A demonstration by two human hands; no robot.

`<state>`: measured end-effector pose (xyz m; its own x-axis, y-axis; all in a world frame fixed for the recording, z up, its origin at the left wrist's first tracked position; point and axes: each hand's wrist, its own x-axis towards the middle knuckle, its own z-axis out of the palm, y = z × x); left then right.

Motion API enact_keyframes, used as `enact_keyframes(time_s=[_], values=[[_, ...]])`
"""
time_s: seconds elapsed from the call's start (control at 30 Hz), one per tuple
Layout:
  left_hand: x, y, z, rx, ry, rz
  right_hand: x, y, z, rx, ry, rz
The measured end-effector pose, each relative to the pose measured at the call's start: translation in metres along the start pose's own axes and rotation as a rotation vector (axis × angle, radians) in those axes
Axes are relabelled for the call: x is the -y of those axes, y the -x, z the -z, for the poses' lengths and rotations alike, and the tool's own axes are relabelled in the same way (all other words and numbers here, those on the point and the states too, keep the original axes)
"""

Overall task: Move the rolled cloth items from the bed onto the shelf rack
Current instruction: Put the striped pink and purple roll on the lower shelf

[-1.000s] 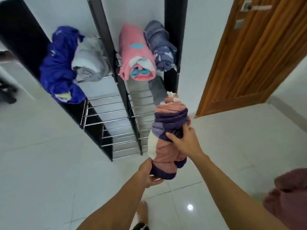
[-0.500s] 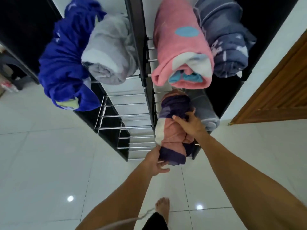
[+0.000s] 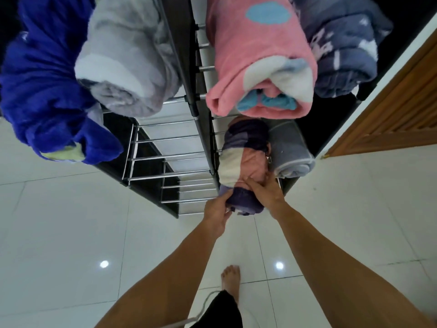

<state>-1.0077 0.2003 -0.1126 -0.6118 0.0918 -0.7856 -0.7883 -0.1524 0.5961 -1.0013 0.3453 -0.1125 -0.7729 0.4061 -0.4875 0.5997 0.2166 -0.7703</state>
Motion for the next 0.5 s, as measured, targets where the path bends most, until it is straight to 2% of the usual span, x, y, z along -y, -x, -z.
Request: enact_keyframes(time_s=[0.13, 0.27, 0.5], values=[[0.0, -0.007, 0.009, 0.074, 0.068, -0.02, 0.002, -0.002, 0.0, 0.01, -0.067, -0.09], [-0.003, -0.008, 0.001, 0.16, 0.028, -0.039, 0.008, -0.007, -0.002, 0.085, -0.061, -0.137], [-0.023, -0.016, -0.02, 0.185, 0.137, -0.12, 0.04, -0.021, 0.005, -0.049, 0.002, 0.02]])
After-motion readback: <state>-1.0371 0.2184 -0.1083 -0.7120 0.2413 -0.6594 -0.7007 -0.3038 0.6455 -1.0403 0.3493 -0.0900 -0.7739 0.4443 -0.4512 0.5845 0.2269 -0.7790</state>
